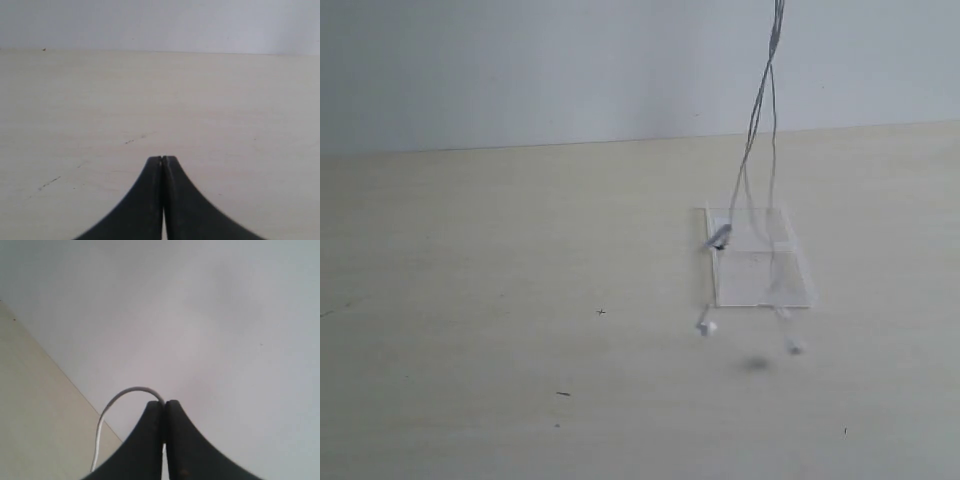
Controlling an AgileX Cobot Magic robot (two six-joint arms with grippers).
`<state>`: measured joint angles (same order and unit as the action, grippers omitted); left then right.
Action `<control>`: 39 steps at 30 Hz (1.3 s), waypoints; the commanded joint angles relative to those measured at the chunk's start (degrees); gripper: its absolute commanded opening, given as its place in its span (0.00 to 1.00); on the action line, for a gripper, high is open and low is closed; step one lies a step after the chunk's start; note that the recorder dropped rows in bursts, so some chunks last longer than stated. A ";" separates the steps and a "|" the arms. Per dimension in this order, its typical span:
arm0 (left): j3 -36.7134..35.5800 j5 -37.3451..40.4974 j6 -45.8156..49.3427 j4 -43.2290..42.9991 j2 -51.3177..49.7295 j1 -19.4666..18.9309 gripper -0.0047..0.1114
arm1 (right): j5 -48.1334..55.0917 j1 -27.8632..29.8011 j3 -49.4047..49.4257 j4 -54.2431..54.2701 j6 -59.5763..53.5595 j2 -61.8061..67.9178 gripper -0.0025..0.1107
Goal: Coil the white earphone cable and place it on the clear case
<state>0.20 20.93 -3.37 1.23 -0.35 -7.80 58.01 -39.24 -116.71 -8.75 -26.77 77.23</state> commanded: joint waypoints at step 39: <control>11.62 -58.11 -52.75 -50.42 -18.82 0.38 0.04 | -8.99 0.02 -0.37 8.18 4.47 0.22 0.02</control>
<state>7.29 -33.78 -49.90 -38.21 -11.83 -7.76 51.13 -39.24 -116.71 -2.08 -24.11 77.23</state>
